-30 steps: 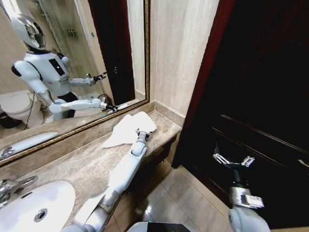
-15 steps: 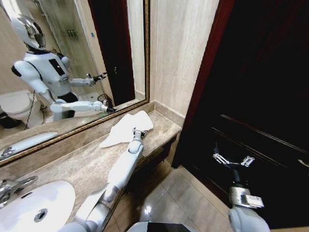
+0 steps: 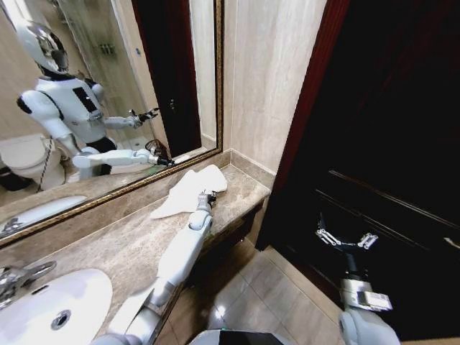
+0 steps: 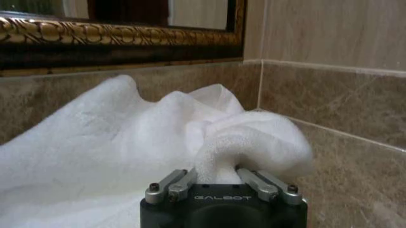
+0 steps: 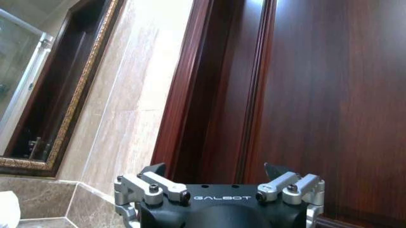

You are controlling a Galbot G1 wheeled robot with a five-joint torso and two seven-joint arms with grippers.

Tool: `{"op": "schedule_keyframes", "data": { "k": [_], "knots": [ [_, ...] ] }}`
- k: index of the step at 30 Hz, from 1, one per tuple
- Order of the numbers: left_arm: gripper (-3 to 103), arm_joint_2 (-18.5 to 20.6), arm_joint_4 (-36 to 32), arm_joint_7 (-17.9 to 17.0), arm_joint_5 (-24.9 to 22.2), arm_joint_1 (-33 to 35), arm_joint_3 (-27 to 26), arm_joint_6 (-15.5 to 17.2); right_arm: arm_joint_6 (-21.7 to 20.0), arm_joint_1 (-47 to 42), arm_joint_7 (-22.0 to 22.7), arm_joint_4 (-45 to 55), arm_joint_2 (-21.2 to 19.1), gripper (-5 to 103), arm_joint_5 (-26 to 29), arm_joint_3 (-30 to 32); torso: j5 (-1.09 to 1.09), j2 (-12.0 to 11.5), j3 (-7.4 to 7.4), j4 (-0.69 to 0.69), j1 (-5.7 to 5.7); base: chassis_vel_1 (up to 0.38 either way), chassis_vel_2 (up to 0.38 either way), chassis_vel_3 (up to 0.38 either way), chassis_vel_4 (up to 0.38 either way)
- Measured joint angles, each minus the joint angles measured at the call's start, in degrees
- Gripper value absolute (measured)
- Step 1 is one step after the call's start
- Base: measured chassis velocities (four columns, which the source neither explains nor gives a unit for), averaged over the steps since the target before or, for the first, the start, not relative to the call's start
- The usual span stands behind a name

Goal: Discard the used towel into the hamper.

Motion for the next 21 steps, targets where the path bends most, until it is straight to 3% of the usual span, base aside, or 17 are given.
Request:
{"op": "schedule_keyframes", "data": {
  "k": [5, 14, 19, 20, 21],
  "knots": [
    [6, 0.4, -1.2, 0.0, -0.5, 0.5, -0.3, -0.8, 0.3, 0.1, -0.3, -0.1, 0.2, 100, 0.0, -0.1, 0.0, 0.0, 0.0, 0.0, 0.0, 0.0, 0.0, 0.0, 0.0],
    [6, 1.2, -7.0, 0.6, -2.7, 3.0, -1.2, -2.0, 0.7, 0.3, -1.5, -0.2, 0.2, 100, 1.1, -0.2, 0.01, 0.0, 0.0, 0.0, 0.0, 0.0, 0.0, 0.0, 0.0],
    [6, 2.9, -16.1, 1.4, -6.1, 7.8, -2.8, -2.2, 1.5, 1.0, -4.0, -0.1, -0.1, 100, 4.0, -0.1, 0.0, 0.0, 0.0, 0.0, 0.0, 0.0, 0.0, 0.0, 0.0],
    [6, 4.8, -24.4, 1.7, -8.9, 12.0, -4.8, -0.7, 1.6, 1.1, -5.0, 0.2, -0.1, 100, 5.3, -0.1, 0.0, 0.0, -0.01, 0.01, 0.0, 0.0, 0.0, 0.0, 0.0],
    [6, 5.3, -27.2, 1.7, -9.7, 13.3, -5.6, 0.2, 1.6, 1.1, -5.4, 0.3, -0.1, 100, 5.6, -0.1, -0.01, 0.0, 0.0, 0.02, 0.0, 0.0, 0.0, 0.0, 0.0]
  ]
}}
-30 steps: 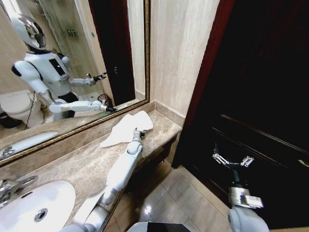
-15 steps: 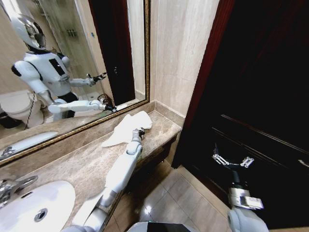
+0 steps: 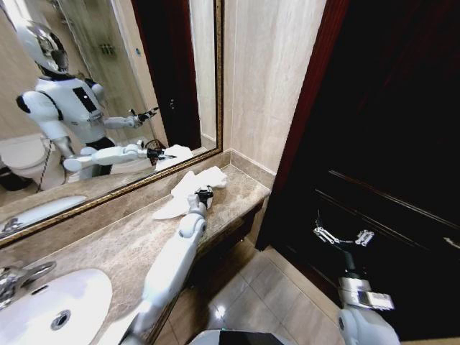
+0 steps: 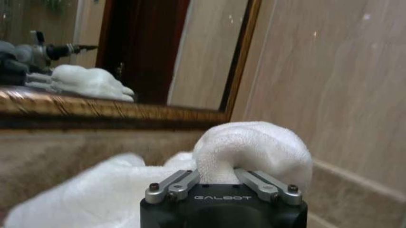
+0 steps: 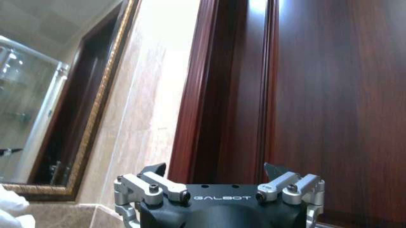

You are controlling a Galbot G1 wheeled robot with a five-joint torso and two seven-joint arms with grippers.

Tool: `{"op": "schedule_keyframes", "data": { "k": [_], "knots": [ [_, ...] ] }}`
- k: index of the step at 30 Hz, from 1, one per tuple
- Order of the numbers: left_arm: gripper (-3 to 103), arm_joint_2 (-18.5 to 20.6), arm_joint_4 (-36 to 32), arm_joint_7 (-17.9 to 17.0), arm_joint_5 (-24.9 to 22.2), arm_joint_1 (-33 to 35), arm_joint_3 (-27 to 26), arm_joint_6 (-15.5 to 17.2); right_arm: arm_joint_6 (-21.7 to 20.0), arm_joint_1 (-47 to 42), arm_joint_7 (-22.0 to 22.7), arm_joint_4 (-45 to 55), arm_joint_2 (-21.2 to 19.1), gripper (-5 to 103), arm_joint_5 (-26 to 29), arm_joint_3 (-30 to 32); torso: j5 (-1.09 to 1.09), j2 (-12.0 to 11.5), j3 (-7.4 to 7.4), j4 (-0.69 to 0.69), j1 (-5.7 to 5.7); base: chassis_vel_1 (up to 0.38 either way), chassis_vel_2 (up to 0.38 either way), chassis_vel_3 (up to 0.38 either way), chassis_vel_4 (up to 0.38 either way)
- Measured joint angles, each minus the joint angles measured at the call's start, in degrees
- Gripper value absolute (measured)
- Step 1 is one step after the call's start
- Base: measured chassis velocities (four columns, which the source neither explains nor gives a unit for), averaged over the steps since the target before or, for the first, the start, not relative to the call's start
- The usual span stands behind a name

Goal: Discard the used towel into the hamper.

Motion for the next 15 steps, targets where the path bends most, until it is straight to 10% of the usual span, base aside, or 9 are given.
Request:
{"op": "schedule_keyframes", "data": {
  "k": [15],
  "knots": [
    [6, -0.5, -27.5, 3.7, 0.9, 22.5, -11.1, 2.6, -0.5, 0.7, 1.5, 0.8, 0.2, 100, 2.1, -0.4, 0.01, 0.0, -0.01, -0.01, -0.01, 0.0, 0.0, 0.0, 0.0]
  ]
}}
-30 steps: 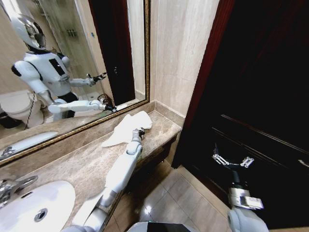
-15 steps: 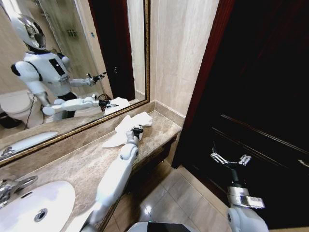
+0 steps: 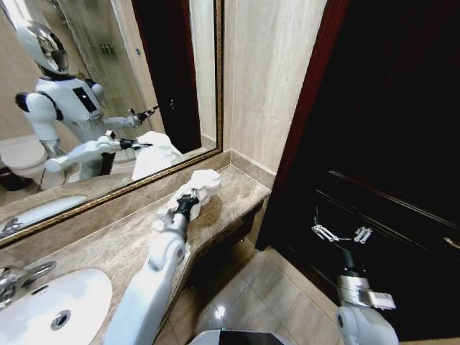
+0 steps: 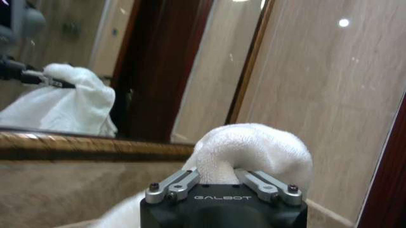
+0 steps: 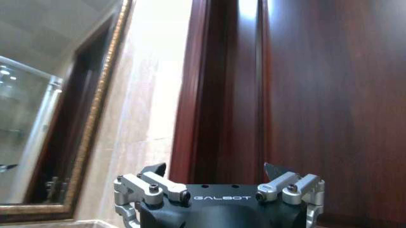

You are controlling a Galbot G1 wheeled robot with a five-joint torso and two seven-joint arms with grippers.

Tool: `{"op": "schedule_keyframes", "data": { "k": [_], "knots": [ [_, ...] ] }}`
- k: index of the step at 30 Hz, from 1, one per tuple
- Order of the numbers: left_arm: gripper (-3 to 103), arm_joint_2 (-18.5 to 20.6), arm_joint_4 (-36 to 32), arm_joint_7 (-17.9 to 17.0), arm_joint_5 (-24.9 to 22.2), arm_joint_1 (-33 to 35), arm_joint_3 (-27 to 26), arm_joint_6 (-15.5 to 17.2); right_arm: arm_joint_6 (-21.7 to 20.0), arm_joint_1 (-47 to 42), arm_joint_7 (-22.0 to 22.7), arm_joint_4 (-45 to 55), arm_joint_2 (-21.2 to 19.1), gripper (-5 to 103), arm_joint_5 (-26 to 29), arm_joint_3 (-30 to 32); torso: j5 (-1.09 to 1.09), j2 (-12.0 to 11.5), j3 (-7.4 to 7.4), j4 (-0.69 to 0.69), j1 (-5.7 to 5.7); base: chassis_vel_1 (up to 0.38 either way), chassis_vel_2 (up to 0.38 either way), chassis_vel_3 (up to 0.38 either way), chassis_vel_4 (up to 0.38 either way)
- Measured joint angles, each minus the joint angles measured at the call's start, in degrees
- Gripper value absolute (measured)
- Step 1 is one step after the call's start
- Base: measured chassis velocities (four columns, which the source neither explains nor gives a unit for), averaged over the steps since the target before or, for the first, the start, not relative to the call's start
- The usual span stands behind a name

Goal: Discard the used towel into the hamper.

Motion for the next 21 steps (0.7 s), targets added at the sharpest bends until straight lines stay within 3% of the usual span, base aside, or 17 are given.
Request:
{"op": "schedule_keyframes", "data": {
  "k": [7, 10, 21],
  "knots": [
    [6, -2.9, -9.2, 2.6, 4.1, 8.3, -6.6, -1.1, -2.1, -0.2, 1.4, 1.5, 0.2, 100, -0.2, 0.1, 0.01, 0.0, 0.0, -0.01, 0.0, 0.0, 0.0, 0.0, 0.0],
    [6, -6.1, -14.0, 4.0, 6.2, 13.9, -10.6, -2.5, -1.1, 0.2, 1.2, 1.9, 0.4, 100, -1.0, 0.6, 0.01, 0.0, 0.0, 0.0, 0.0, 0.0, 0.0, 0.0, 0.0],
    [6, -11.8, -18.9, 6.3, 12.9, 23.4, -12.7, -6.4, 1.0, 1.9, 0.6, 2.6, 0.3, 100, -0.9, 0.6, 0.01, 0.0, 0.0, -0.01, 0.0, 0.0, 0.0, 0.0, 0.0]
  ]
}}
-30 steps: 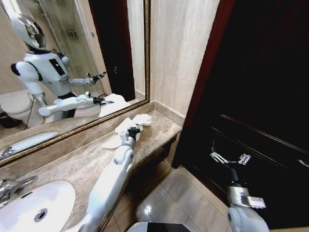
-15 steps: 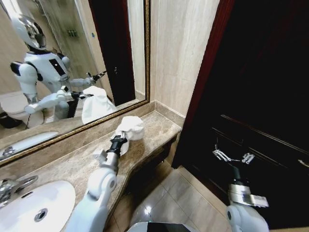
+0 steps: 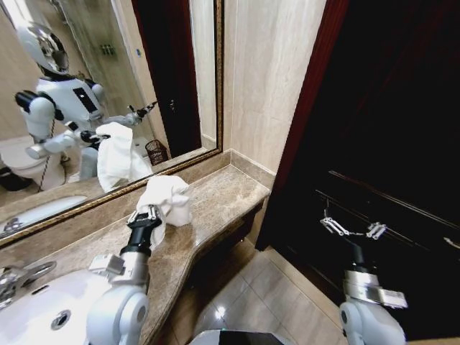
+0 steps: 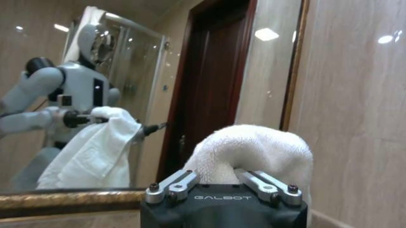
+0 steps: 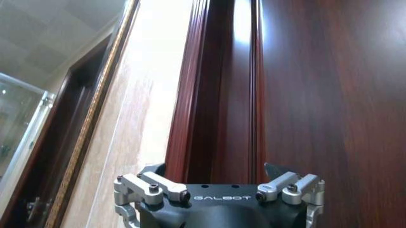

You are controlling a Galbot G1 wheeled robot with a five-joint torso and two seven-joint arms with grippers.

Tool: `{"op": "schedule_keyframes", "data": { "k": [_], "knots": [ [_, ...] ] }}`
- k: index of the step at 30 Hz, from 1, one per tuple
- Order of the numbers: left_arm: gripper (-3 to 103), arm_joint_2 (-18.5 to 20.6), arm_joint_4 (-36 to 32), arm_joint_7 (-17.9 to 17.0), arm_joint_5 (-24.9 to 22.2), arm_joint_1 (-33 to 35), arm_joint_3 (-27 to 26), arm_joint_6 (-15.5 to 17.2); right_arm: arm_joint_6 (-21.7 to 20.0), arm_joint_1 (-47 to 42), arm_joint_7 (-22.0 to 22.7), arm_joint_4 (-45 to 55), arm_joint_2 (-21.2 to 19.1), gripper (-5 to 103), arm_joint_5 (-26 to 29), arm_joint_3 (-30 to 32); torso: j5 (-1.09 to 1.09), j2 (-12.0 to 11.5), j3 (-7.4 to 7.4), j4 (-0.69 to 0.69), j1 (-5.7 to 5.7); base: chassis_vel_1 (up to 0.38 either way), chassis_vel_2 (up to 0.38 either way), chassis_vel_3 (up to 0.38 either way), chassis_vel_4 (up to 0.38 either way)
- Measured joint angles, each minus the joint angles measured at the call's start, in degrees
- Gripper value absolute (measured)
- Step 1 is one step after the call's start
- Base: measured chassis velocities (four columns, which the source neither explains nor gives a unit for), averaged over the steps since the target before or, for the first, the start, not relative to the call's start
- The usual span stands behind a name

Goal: Discard the used towel into the hamper.

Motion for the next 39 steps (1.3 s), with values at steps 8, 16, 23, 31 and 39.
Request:
{"op": "schedule_keyframes", "data": {
  "k": [8, 16, 23, 31, 39],
  "knots": [
    [6, -3.2, 0.1, 0.4, 4.0, 5.4, 1.7, -2.2, 0.9, 0.2, 0.3, 0.0, -0.2, 100, 0.4, 0.1, 0.0, 0.0, 0.0, 0.0, 0.0, 0.0, 0.0, 0.0, 0.0],
    [6, -2.9, 0.3, 0.5, 6.8, 6.1, 4.9, -3.9, -0.6, 0.3, 1.1, 2.4, -0.2, 100, 0.7, 0.5, -0.01, 0.0, 0.0, 0.02, 0.0, 0.0, 0.0, 0.0, 0.0],
    [6, -0.4, 0.4, 0.8, 7.2, 4.2, 7.1, -3.9, -0.6, -2.3, 1.8, 4.1, 1.0, 100, -1.1, 0.6, -0.01, 0.0, 0.0, 0.0, 0.0, -0.002, -0.007, -0.004, -0.006],
    [6, -0.3, 1.0, 1.5, 8.5, 3.0, 9.7, -3.7, -3.2, -3.4, 4.4, 5.9, 0.9, 100, -2.4, 0.7, 0.0, 0.0, 0.0, 0.01, 0.0, -0.061, -0.061, -0.068, -0.062],
    [6, 1.2, 1.8, 1.7, 7.8, 2.2, 9.3, -3.7, -4.2, -3.2, 7.4, 6.1, 0.7, 100, -4.1, -0.2, -0.01, 0.0, 0.0, 0.01, 0.0, -0.094, -0.1, -0.087, -0.093]
  ]
}}
